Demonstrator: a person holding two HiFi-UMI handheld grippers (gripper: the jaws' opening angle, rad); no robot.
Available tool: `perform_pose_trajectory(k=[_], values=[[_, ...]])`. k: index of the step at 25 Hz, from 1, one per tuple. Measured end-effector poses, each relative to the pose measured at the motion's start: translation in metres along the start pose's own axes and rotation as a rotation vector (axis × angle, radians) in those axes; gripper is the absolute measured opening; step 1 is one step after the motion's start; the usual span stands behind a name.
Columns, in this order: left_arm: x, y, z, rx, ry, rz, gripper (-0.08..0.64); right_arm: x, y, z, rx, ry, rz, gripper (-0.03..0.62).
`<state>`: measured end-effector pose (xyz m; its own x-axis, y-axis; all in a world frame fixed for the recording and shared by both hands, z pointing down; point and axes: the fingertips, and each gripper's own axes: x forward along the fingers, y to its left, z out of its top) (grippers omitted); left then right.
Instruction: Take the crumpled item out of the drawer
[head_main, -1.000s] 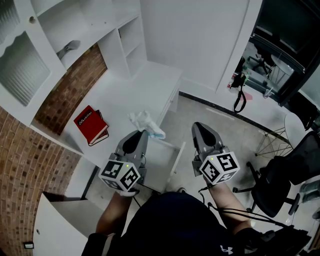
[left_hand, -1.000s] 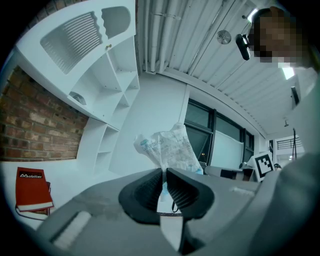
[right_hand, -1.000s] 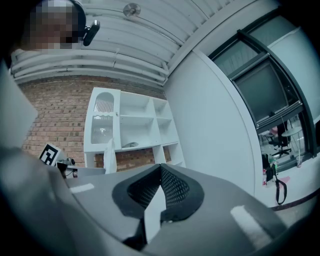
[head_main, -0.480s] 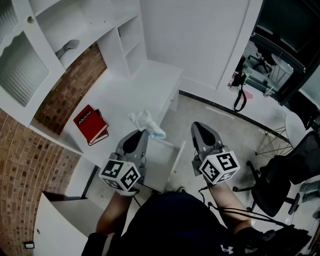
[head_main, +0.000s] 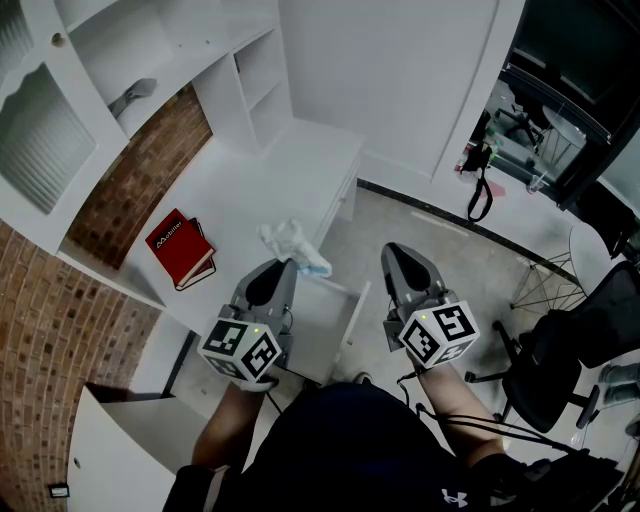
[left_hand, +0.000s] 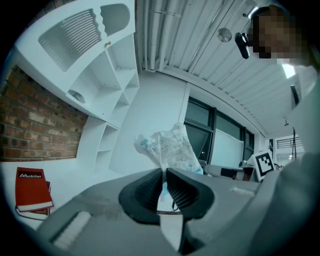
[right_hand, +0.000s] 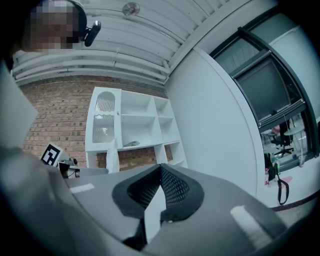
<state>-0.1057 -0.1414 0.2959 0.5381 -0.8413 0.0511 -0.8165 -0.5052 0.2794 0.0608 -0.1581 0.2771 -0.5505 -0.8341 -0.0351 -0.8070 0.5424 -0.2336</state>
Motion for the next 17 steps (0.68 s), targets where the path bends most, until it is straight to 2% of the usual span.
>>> perform_pose_trajectory(k=[17], values=[[0.001,0.0028,-0.0032,-0.01,0.006,-0.002,0.031,0.0015,-0.0001,-0.0028,0.002,0.004,-0.004,0.002]])
